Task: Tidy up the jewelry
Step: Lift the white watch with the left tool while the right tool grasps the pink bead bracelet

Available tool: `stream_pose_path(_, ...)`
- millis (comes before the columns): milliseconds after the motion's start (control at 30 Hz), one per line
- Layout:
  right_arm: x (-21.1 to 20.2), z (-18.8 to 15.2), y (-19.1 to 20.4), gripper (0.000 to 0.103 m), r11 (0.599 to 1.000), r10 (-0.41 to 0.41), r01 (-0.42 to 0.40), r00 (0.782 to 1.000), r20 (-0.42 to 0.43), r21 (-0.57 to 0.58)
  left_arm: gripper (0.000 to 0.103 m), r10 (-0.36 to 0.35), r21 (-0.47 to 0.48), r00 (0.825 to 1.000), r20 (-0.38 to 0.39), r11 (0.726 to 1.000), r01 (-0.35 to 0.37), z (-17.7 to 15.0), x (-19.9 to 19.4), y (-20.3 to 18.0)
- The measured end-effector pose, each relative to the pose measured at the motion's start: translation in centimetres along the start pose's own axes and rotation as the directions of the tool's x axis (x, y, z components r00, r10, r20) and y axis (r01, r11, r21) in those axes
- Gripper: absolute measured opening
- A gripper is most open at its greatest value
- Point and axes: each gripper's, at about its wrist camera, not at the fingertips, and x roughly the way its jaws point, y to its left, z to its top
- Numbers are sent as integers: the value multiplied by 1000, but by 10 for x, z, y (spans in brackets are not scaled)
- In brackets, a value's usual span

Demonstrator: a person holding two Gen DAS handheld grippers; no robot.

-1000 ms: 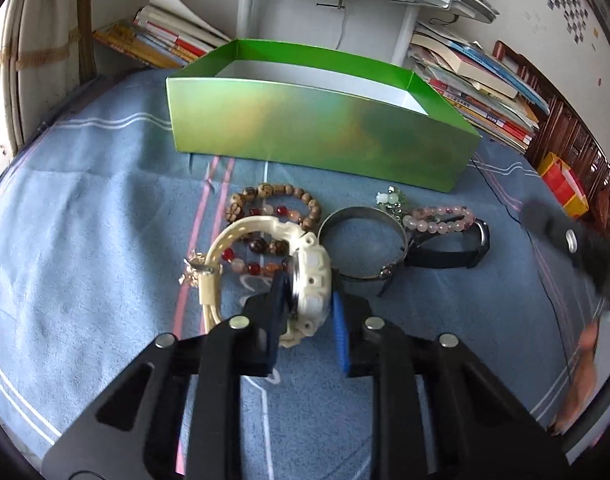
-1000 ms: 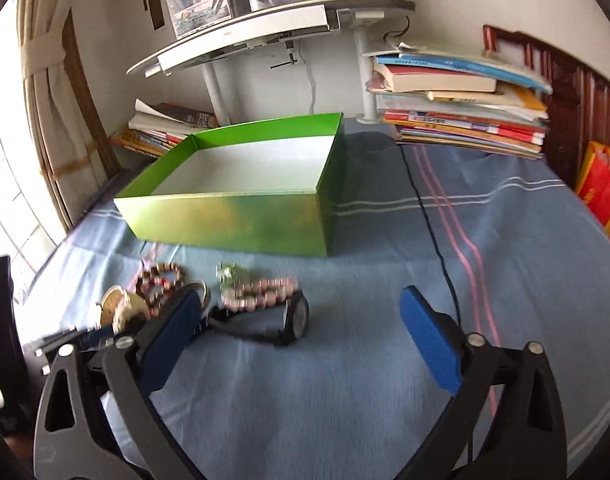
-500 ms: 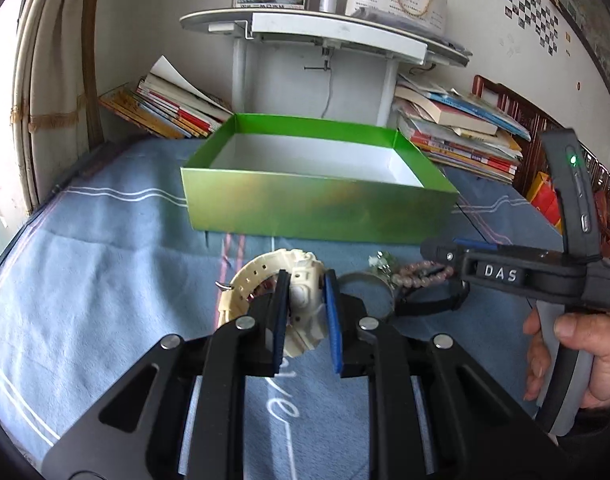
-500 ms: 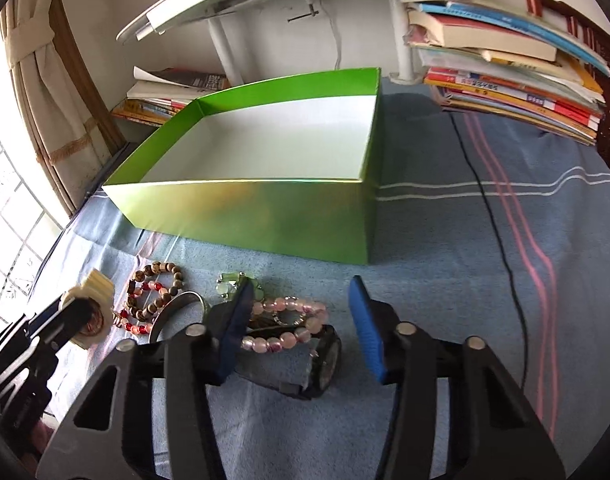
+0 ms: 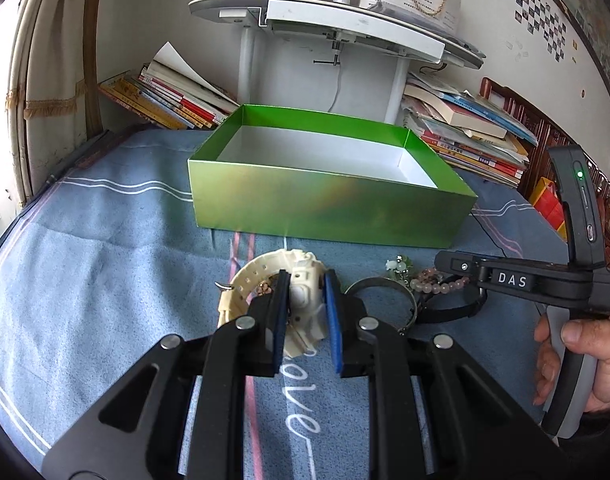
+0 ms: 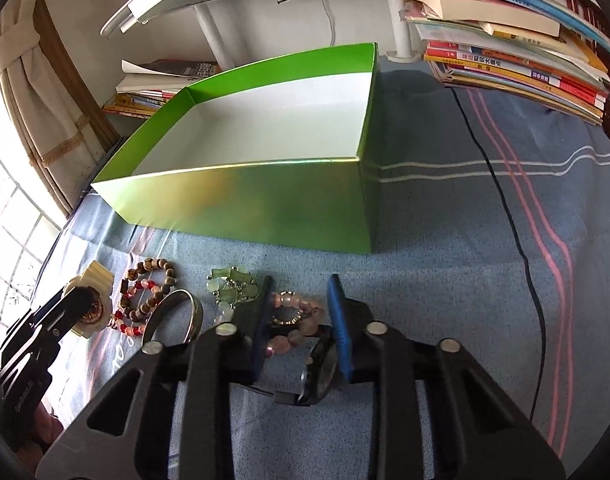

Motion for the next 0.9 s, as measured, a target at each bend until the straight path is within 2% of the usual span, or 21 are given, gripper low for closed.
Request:
stream_pose_path(33, -2, 0, 0, 14, 1000, 6, -6, 1000, 9, 1, 18, 0, -1, 1000, 0, 1000, 0, 0, 0, 0)
stream_pose_path(133, -3, 2, 3, 7, 1000, 5, -5, 1000, 15, -13, 18, 2, -4, 1000, 4, 1000, -2, -1, -1, 0)
stream_pose_path(267, -9, 3, 6, 7, 1000, 10, -8, 999, 42, -29, 18, 6, -16, 1000, 11, 1000, -6, -1, -5, 2)
stream_pose_path(400, -26, 6, 11, 7, 999, 30, -26, 993, 111, -42, 18, 9, -18, 1000, 23, 1000, -9, -2, -12, 3)
stream_pose_path(567, -60, 4, 25, 7, 994, 79, -61, 976, 205, -92, 18, 1, -13, 999, 38, 1000, 0, -2, -27, 0)
stream_pose_path(733, -96, -9, 46, 7, 989, 44, 0, 956, 290, -150, 18, -9, 1, 999, 43, 1000, 9, -2, -42, -5)
stream_pose_path(800, -110, -19, 56, 7, 984, 9, 52, 942, 336, -173, 18, -28, -1, 999, 37, 1000, 28, -3, -48, -6)
stream_pose_path(900, -127, -36, 66, 7, 980, -2, 76, 929, 370, -186, 18, -37, 6, 999, 33, 999, 36, -3, -55, -7)
